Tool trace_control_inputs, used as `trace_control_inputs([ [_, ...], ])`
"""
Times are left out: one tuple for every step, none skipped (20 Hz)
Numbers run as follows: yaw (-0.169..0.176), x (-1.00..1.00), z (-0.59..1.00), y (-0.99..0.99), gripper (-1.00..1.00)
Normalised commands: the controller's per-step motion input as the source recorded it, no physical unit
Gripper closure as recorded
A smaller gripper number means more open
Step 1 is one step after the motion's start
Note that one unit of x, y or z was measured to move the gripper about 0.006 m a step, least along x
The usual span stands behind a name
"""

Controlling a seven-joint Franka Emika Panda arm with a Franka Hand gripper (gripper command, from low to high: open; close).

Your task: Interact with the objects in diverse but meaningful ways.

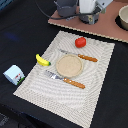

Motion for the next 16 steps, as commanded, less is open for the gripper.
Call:
trace_control_inputs([
  [0.075,0.0,0.0,-0.34,-1.0],
  [0.09,0.0,0.0,-0.21,-1.0],
  [0.101,0.0,0.0,-0.15,-1.0],
  [0.117,0.0,0.0,-0.17,-1.0],
  [0.109,0.01,0.0,-0.17,-1.0],
  [0.092,0.05,0.02,-0.15,-1.0],
  [0.06,0.06,0.0,-0.16,-1.0],
  [0.057,0.06,0.0,-0.22,-1.0],
  [0.069,0.03,0.0,-0.25,-1.0],
  [0.083,0.02,0.0,-0.23,-1.0],
  [0.105,0.0,-0.02,-0.22,-1.0],
  [0.125,0.0,-0.07,-0.2,-1.0],
  [0.137,0.0,-0.09,-0.19,-1.0],
  [0.138,0.0,-0.13,-0.21,-1.0],
  [0.14,-0.01,-0.16,-0.23,-1.0],
  [0.144,-0.03,-0.19,-0.24,-1.0],
])
